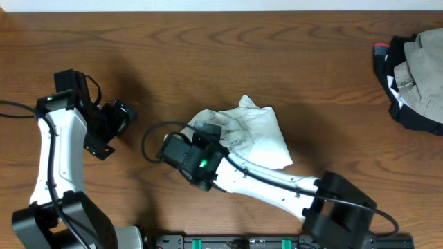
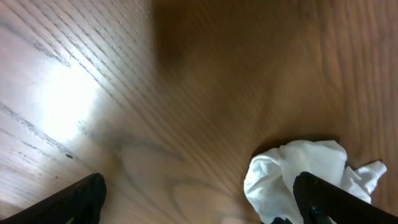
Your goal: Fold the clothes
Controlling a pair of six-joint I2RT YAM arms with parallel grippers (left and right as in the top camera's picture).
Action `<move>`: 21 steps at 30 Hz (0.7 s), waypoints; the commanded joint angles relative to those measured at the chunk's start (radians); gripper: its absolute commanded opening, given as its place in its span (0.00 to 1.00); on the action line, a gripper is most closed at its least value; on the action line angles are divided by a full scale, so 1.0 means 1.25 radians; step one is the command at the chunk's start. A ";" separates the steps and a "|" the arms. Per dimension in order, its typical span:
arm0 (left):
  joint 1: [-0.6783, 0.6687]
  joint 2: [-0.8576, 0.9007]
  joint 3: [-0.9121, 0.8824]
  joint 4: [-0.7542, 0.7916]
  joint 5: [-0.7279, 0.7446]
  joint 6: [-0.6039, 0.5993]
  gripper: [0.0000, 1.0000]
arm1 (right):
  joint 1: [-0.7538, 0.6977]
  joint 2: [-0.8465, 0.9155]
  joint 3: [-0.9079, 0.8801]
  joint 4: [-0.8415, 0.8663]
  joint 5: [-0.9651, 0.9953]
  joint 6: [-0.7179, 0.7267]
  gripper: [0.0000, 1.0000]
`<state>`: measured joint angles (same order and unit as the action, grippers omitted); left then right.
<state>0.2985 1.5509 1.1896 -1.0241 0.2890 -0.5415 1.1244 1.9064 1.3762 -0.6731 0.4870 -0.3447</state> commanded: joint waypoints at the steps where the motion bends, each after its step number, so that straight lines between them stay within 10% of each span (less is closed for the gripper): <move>1: 0.003 0.008 -0.006 -0.003 0.005 0.014 0.98 | 0.005 0.060 0.013 -0.009 0.009 -0.009 0.99; 21: 0.003 0.008 -0.006 -0.004 0.005 0.015 0.98 | -0.058 0.140 0.013 0.076 0.074 -0.032 0.99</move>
<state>0.2985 1.5551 1.1889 -1.0245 0.2890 -0.5415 1.0824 2.0689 1.3849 -0.5922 0.5522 -0.3607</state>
